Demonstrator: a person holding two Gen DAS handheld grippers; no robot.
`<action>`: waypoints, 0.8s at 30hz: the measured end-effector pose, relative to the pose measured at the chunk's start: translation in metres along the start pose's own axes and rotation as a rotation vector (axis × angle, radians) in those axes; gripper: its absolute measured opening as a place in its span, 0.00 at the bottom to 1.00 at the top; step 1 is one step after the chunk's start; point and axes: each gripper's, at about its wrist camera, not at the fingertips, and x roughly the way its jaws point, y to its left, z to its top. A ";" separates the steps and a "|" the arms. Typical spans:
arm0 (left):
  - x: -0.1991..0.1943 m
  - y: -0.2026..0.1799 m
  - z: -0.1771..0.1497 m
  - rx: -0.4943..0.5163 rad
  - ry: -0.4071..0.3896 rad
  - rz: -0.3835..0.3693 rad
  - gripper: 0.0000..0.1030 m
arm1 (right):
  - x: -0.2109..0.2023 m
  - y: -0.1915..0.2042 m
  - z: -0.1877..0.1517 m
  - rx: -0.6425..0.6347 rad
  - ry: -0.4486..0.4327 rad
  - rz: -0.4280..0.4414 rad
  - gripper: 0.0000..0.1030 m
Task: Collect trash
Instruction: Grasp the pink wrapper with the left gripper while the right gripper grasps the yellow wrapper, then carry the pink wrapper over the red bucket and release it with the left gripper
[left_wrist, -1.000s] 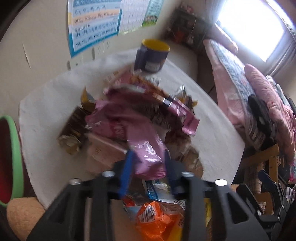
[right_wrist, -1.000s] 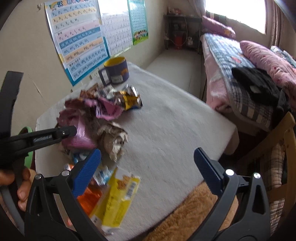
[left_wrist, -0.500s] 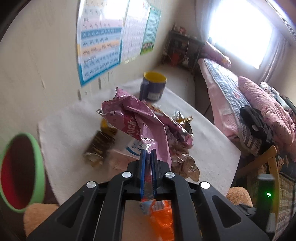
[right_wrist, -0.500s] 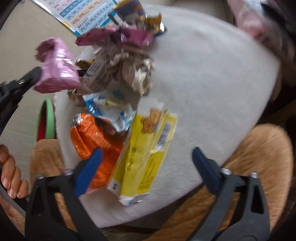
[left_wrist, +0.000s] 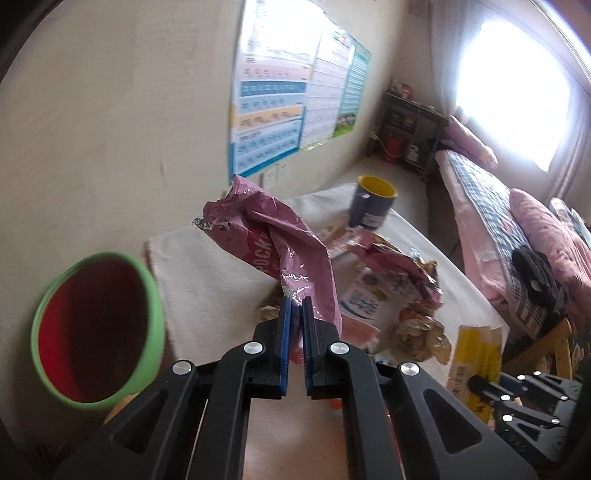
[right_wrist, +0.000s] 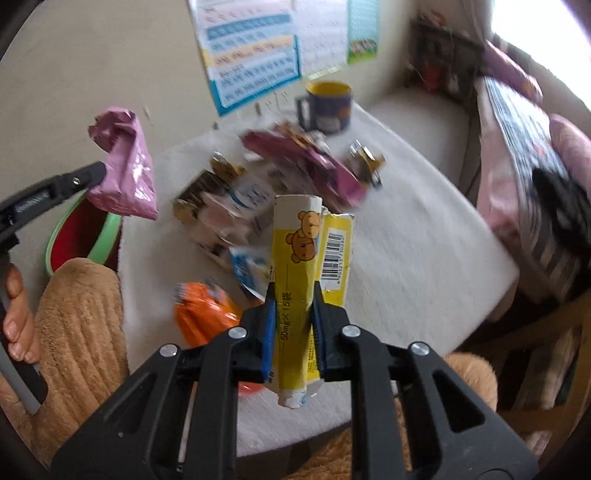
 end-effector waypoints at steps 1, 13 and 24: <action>-0.001 0.003 -0.001 -0.004 -0.004 0.007 0.03 | -0.002 0.003 0.004 -0.011 -0.008 0.004 0.17; -0.026 0.077 0.003 -0.109 -0.057 0.143 0.03 | -0.012 0.076 0.049 -0.174 -0.111 0.067 0.17; -0.033 0.157 -0.016 -0.217 -0.035 0.292 0.03 | 0.027 0.160 0.074 -0.240 -0.077 0.254 0.17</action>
